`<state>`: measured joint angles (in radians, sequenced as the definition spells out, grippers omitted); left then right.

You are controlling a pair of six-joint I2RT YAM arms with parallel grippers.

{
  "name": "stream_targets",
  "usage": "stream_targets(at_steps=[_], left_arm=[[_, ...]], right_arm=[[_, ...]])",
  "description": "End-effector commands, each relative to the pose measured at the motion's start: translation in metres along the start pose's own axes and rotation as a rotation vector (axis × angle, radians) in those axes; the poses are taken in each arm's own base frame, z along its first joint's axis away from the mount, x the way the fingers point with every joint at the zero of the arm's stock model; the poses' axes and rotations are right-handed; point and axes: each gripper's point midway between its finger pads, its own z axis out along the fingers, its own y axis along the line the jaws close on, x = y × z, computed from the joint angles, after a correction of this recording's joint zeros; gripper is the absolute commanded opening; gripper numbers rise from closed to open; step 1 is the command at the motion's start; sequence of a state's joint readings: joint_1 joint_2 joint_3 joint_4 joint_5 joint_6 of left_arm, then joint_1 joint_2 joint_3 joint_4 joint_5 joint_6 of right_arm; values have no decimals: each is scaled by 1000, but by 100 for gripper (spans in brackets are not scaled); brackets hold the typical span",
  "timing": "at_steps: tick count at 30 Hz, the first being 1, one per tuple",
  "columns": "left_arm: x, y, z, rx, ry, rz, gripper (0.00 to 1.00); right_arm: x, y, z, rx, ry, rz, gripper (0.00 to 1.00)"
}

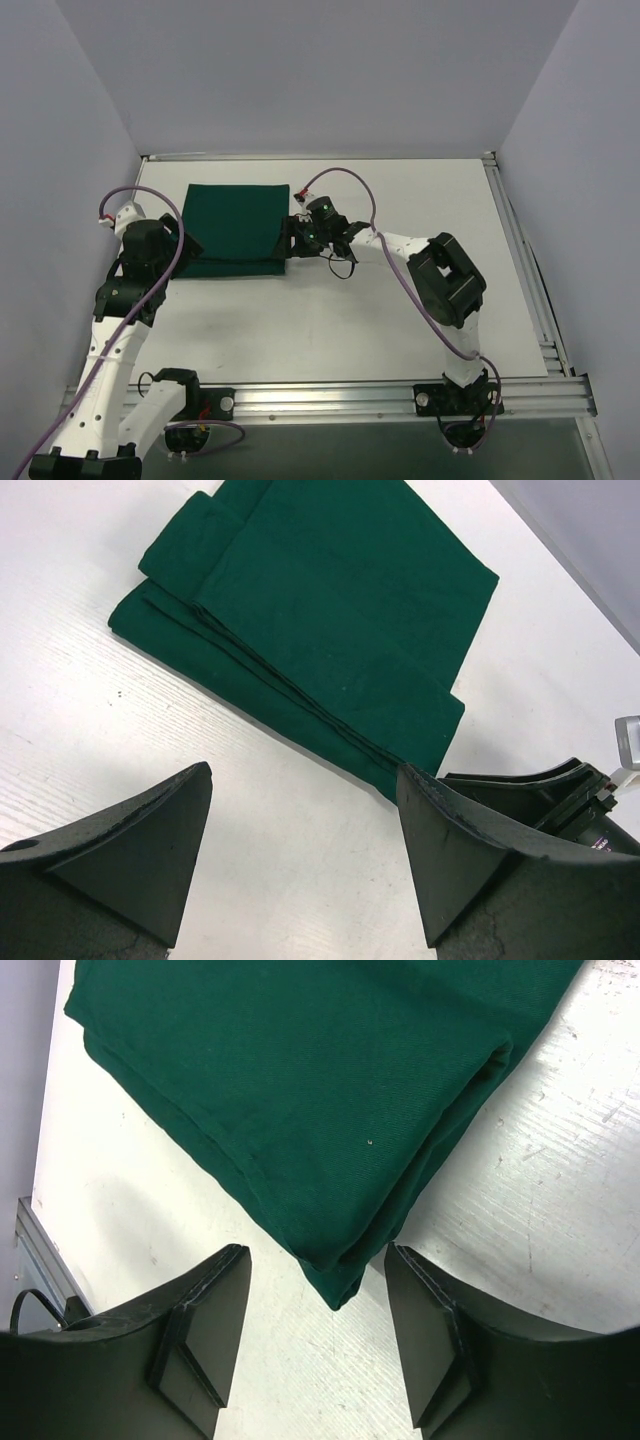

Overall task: Open and lay out the surgical kit
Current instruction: Open the surgical kit at the center of the board.

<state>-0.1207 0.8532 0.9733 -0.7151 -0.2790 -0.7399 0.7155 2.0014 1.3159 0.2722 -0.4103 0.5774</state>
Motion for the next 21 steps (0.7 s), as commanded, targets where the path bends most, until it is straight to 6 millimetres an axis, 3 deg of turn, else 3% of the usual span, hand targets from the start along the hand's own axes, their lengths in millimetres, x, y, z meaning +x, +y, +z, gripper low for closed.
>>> stream_targets(at_steps=[1, 6, 18, 21], left_arm=[[-12, -8, -5, 26, -29, -20, 83], [-12, -10, -4, 29, -28, -19, 83], [-9, -10, -1, 34, -20, -16, 83], [-10, -11, -2, 38, -24, -18, 83]], right_arm=[[-11, 16, -1, -41, -29, -24, 56], [-12, 17, 5, -56, -24, -12, 49], [-11, 20, 14, -68, -16, -15, 47], [-10, 21, 16, -70, -9, -16, 37]])
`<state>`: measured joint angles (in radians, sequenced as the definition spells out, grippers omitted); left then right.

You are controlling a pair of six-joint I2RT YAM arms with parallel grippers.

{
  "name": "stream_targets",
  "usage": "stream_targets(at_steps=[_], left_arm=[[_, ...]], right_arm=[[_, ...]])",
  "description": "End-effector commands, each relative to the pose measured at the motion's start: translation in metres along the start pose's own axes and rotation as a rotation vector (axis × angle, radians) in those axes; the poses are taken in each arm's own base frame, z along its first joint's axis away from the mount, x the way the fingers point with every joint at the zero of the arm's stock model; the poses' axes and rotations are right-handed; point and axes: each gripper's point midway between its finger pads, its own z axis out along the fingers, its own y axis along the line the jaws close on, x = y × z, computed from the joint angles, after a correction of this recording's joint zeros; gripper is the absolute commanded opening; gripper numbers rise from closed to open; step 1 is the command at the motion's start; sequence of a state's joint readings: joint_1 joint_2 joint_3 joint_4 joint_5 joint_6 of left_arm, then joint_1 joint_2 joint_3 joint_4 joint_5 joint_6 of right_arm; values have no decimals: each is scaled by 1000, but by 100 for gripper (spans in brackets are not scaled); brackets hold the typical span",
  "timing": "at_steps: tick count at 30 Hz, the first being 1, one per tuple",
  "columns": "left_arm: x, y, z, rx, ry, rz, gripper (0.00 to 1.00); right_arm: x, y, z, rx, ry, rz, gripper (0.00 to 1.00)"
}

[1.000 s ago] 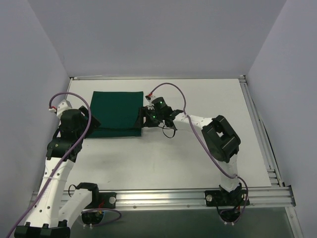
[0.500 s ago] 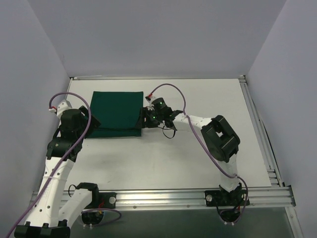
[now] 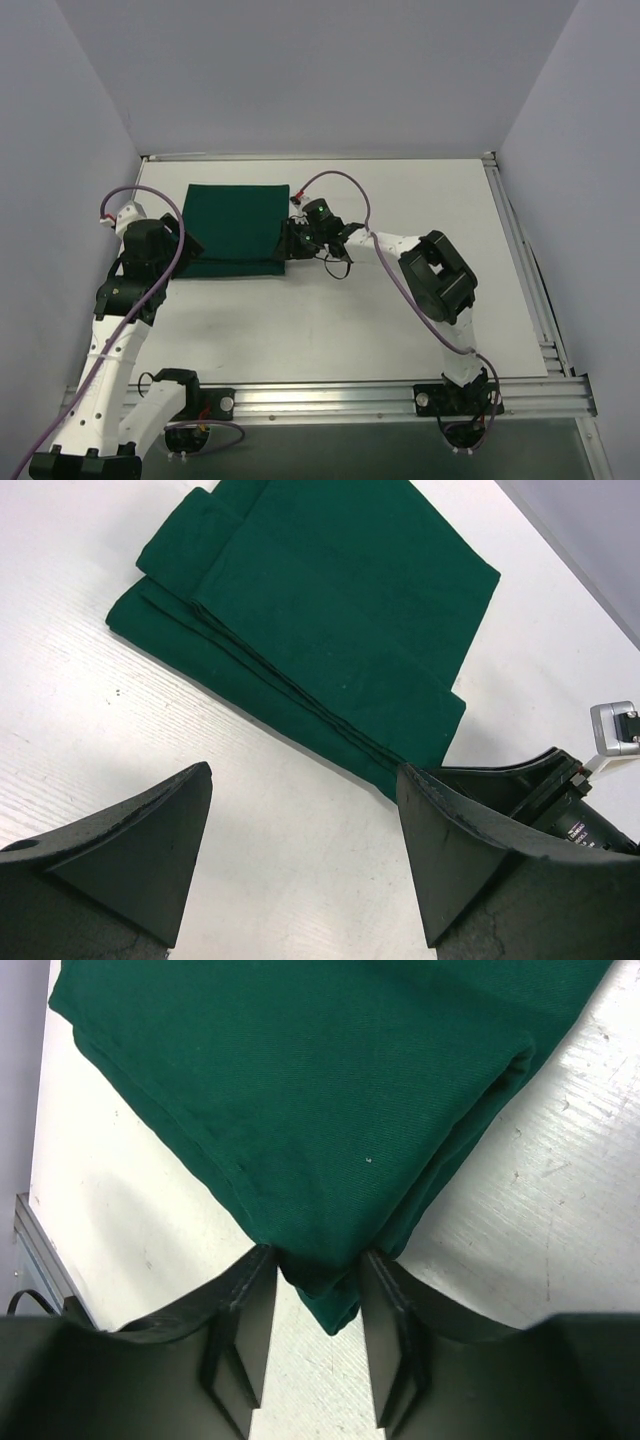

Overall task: Open and lay out the surgical kit
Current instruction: Open the surgical kit at the center of the board.

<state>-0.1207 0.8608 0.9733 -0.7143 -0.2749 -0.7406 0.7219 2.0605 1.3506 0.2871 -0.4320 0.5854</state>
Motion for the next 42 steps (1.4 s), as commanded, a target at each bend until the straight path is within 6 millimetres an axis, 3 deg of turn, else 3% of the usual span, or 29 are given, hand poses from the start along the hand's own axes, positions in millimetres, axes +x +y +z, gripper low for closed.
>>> stream_targets(at_steps=[1, 7, 9, 15, 21, 24, 28, 32, 38, 42], left_arm=[[-12, -11, -4, 39, -32, -19, 83], [-14, -12, -5, 41, -37, -15, 83], [-15, -12, -6, 45, -39, -17, 83], [-19, -10, -13, 41, -57, -17, 83], [-26, -11, -21, 46, -78, -24, 83], [-32, -12, -27, 45, -89, -21, 83], [-40, -10, -39, 42, -109, -25, 83], [-45, -9, -47, 44, -132, -32, 83], [-50, -6, -57, 39, -144, -35, 83], [-53, -3, -65, 39, -160, -38, 83]], right_arm=[[-18, 23, 0, -54, -35, -25, 35], [-24, 27, -1, -54, -39, -39, 10], [-28, 37, -5, -68, -46, -60, 5], [-39, 76, -20, -104, -51, -123, 1], [-28, 111, -37, -161, -24, -155, 0], [-18, 141, -53, -206, -15, -185, 0], [7, 176, -67, -257, 14, -229, 0], [31, 195, -72, -286, 60, -287, 0], [76, 209, -73, -344, 170, -364, 0], [125, 213, -71, -365, 267, -349, 0]])
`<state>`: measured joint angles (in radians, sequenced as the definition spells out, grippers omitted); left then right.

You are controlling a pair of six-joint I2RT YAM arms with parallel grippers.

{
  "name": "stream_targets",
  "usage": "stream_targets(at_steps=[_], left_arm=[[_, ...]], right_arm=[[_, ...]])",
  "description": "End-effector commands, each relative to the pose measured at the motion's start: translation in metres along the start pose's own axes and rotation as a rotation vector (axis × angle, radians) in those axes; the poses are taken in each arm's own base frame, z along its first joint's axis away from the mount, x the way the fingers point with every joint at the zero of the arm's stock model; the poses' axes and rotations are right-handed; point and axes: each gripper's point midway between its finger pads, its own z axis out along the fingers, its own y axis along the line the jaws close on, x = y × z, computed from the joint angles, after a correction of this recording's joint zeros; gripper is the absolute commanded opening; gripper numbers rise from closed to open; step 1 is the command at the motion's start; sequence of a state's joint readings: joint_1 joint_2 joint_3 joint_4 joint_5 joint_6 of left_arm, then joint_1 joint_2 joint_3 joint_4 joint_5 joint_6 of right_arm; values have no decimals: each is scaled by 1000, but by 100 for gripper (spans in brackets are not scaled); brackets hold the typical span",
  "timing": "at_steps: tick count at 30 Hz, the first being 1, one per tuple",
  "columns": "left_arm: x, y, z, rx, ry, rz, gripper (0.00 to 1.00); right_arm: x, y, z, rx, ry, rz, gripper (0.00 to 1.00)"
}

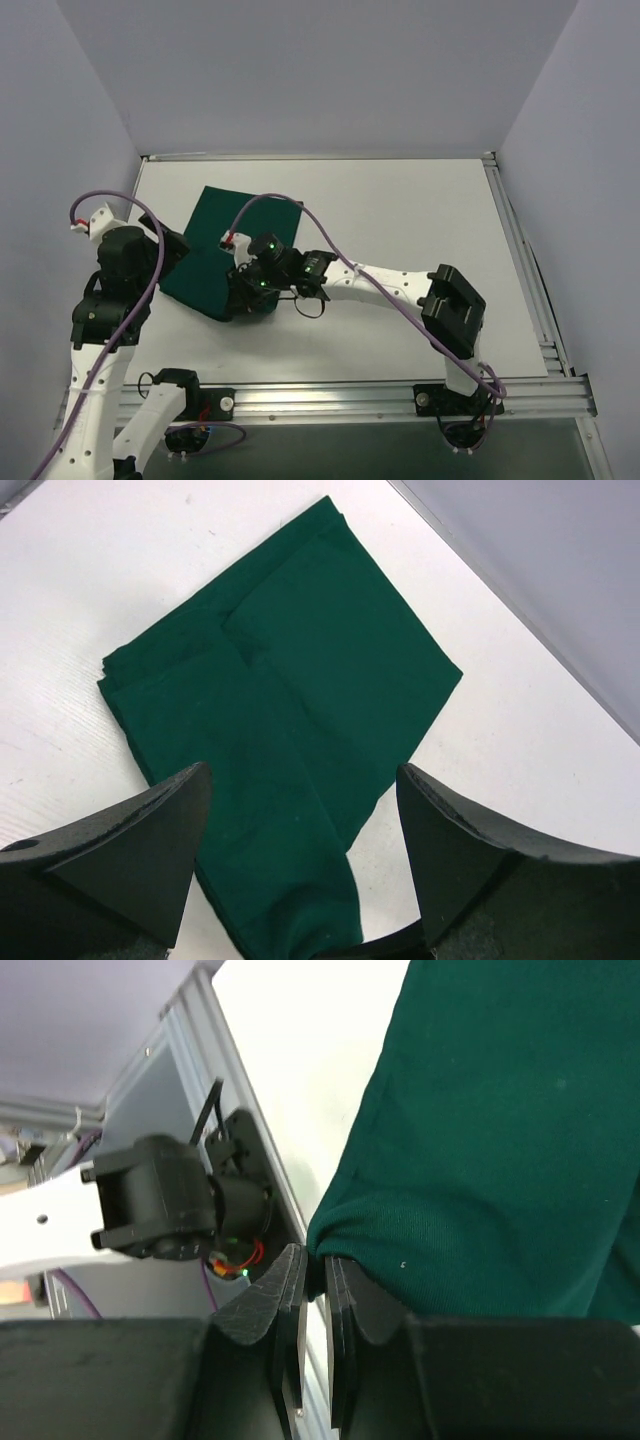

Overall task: Open and lay out the surgical kit
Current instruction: Open the surgical kit at the center of the board.

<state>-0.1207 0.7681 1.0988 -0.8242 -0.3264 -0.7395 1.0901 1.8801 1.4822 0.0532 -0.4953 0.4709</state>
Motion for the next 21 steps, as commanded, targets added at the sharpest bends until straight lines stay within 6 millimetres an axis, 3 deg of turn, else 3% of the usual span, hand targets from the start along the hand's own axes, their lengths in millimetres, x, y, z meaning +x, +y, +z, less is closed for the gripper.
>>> stream_targets(at_steps=[1, 3, 5, 7, 12, 15, 18, 21], left_arm=[[-17, -1, -15, 7, -49, -6, 83], [-16, 1, -16, 3, -44, -2, 83], [-15, 3, -18, 1, -44, -1, 83], [-15, 4, -18, 1, -49, 1, 83], [-14, 2, -16, 4, -44, 6, 83], [-15, 1, -15, 4, -41, 18, 83], [-16, 2, -16, 3, -48, 27, 83], [-16, 2, -15, 7, -52, 35, 84]], right_arm=[[33, 23, -1, -56, 72, 2, 2], [53, 20, 1, -36, 102, 23, 7], [61, 19, 0, -21, 102, 36, 20], [75, 14, -1, -9, 117, 50, 25], [80, 23, -8, -12, 108, 50, 29], [87, 27, -13, -24, 130, 37, 38], [66, 26, -29, 17, 69, 7, 44], [25, -6, -47, 116, -32, 39, 43]])
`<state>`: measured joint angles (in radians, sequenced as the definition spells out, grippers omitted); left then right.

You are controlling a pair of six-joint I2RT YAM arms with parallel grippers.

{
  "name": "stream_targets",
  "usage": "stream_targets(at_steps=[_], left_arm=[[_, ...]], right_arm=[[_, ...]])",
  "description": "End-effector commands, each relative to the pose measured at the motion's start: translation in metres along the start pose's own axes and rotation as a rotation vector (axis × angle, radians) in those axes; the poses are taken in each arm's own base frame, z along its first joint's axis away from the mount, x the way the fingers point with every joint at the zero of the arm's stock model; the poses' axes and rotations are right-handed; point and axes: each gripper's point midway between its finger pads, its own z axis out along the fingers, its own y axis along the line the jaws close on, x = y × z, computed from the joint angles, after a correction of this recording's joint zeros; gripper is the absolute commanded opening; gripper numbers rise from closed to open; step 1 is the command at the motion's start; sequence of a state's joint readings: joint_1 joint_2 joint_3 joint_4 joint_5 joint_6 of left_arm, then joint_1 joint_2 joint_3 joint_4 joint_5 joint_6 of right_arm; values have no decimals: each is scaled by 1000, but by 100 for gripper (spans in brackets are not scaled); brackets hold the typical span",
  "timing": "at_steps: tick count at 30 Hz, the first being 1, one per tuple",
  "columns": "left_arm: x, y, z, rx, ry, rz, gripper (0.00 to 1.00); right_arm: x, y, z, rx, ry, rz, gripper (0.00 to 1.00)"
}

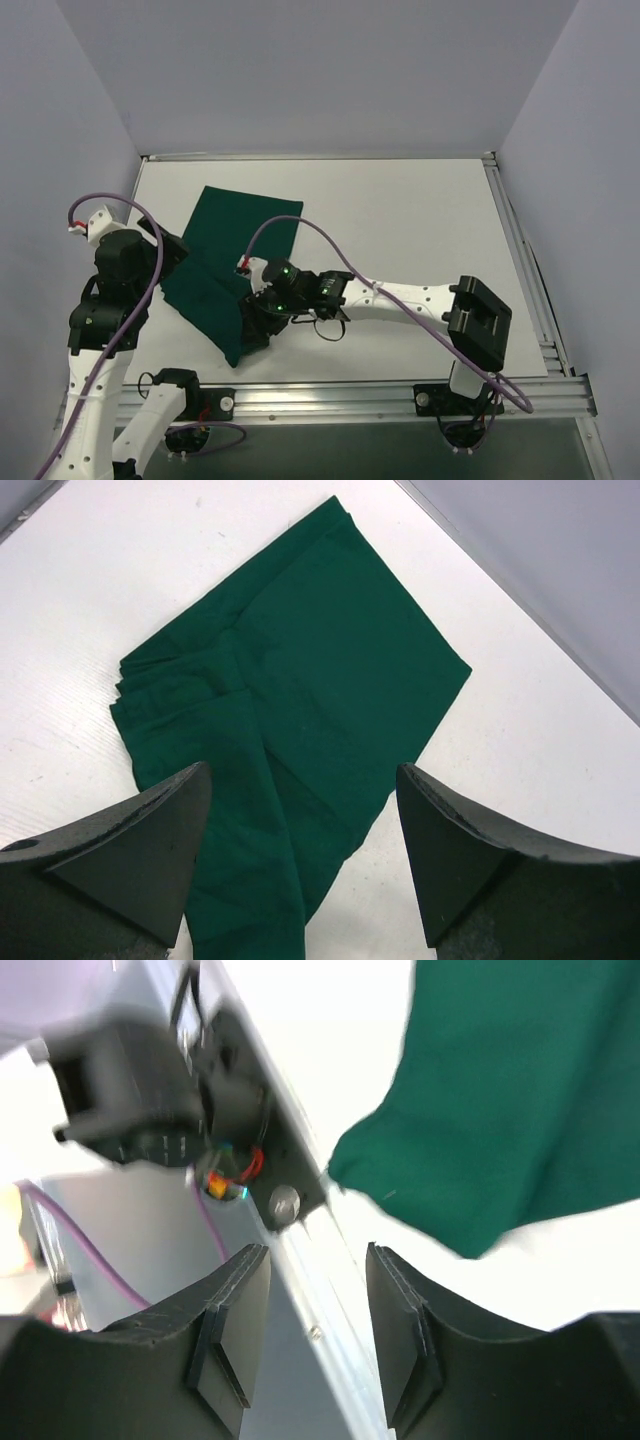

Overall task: Open and lay out the surgical kit
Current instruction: Open the surgical kit at the center of the board.

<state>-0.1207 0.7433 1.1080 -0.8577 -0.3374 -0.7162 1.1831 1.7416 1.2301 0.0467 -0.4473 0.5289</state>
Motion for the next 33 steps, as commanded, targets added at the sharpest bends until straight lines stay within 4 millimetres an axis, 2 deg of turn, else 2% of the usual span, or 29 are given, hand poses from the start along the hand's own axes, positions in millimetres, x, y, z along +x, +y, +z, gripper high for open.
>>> stream_targets(at_steps=[1, 2, 3, 4, 5, 6, 7, 8, 9, 10, 12, 13, 14, 15, 16, 17, 19, 23, 29, 33], left_arm=[[-12, -2, -5, 10, -41, 14, 83], [-11, -2, -4, 8, -37, 16, 83], [-10, -3, -4, 15, -34, 24, 83], [-8, -3, -2, 23, -27, 31, 83], [-10, -9, -4, 56, -39, 36, 83], [-6, -14, -4, 93, -25, 53, 82], [-6, -17, -5, 116, -29, 55, 79], [-7, -20, -5, 142, -40, 56, 77], [-6, -23, -5, 161, -42, 73, 75], [-4, -28, -6, 193, -35, 82, 73], [-5, -34, -5, 224, -35, 101, 66], [-3, -37, -4, 238, -24, 106, 63], [-1, -39, 0, 238, -13, 107, 61], [-1, -41, 1, 241, -7, 108, 60], [1, -42, 3, 243, 4, 111, 60], [2, -43, 6, 237, 11, 113, 61], [4, -44, 9, 236, 18, 110, 61], [4, -47, 13, 245, 23, 104, 64], [5, -50, 17, 245, 30, 109, 66], [7, -51, 21, 247, 36, 108, 66]], right_arm=[[-67, -25, -41, 90, -184, 7, 43], [-88, -51, -51, 129, -233, 32, 43], [-106, -60, -59, 151, -273, 30, 42], [-122, -79, -67, 228, -322, 19, 41], [-132, -97, -67, 277, -341, 20, 38], [-155, -111, -78, 309, -395, 20, 35], [-164, -123, -80, 335, -414, 24, 24], [-171, -137, -72, 340, -423, 25, 19], [-181, -152, -76, 344, -444, 37, 16], [-192, -156, -77, 338, -466, 33, 10], [-198, -180, -66, 350, -465, 43, 8], [-211, -185, -70, 351, -487, 37, 6], [-207, -199, -59, 366, -459, 48, 5], [-209, -207, -57, 378, -459, 41, 4], [-220, -210, -59, 380, -476, 37, 2], [-212, -224, -48, 390, -440, 50, 1], [-212, -235, -41, 412, -426, 50, 1], [-197, -262, -25, 446, -382, 103, 1], [-167, -284, -2, 474, -302, 143, 1], [-156, -298, 8, 492, -278, 157, 1]])
